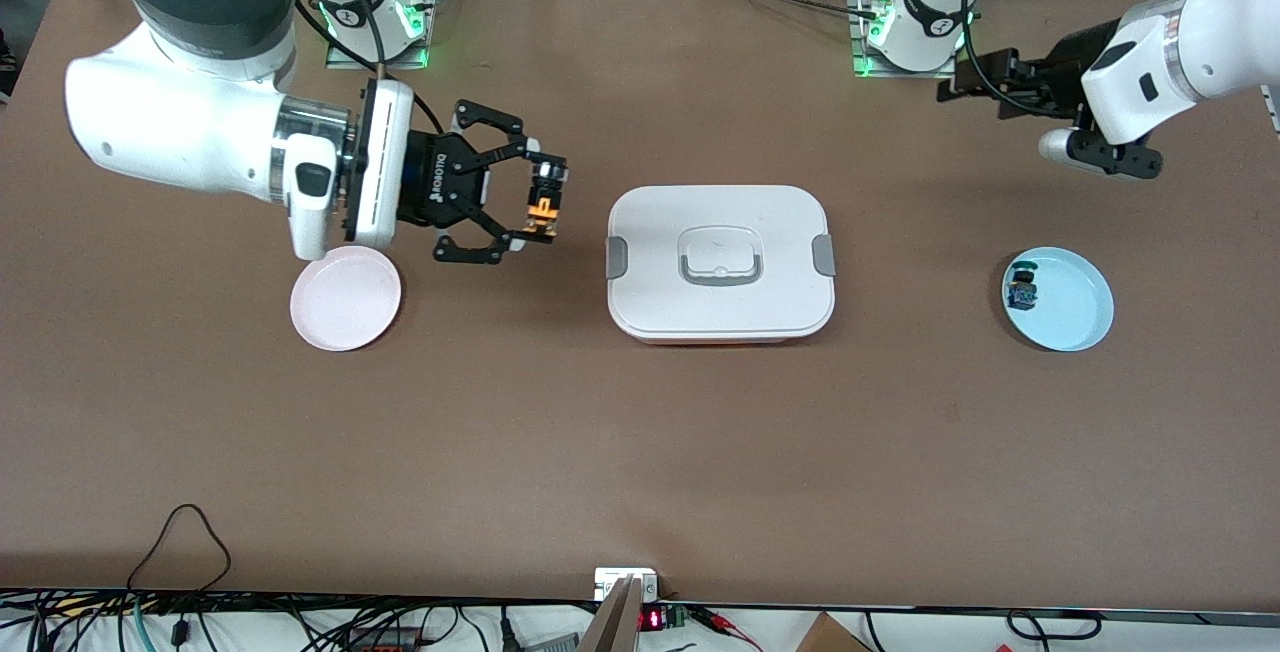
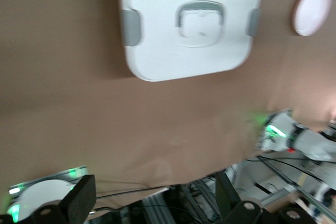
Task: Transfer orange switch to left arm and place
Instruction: 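Lift the switch with the right gripper while the left gripper approaches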
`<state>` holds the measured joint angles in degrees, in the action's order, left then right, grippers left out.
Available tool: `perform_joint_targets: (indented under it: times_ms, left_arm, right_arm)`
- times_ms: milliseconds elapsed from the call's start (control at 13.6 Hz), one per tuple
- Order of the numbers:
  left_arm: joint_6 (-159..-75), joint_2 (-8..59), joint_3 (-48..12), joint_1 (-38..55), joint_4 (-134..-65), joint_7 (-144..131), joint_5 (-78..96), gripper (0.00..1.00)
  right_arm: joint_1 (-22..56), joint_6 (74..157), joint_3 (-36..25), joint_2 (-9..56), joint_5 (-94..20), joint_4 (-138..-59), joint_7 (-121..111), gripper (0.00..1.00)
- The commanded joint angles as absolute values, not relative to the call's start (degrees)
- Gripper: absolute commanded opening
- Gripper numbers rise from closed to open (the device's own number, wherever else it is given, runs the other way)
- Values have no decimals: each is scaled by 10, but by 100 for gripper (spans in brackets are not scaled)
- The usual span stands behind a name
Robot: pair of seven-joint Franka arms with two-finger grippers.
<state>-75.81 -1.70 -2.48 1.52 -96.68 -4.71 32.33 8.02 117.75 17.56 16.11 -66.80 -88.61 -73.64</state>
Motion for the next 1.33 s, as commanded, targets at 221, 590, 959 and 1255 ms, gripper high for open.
perform_joint_targets:
  times_ms: [221,590,959,1255]
  left_arm:
    - [-773,32,-39,16,-968,-26,574,100]
    - [-891,67,-68,20,-983,12,762,100]
    - [-1025,94,-136,21,-983,29,862,100]
    - [-1052,103,-149,22,-987,31,863,96]
  right_arm:
    - [141,1219,176,185,-806,-887,-921,0]
    - [169,1230,175,200,-939,-893,-965,0]
    - [204,1255,174,210,-982,-893,-965,0]
    - [206,1256,173,210,-987,-893,-965,0]
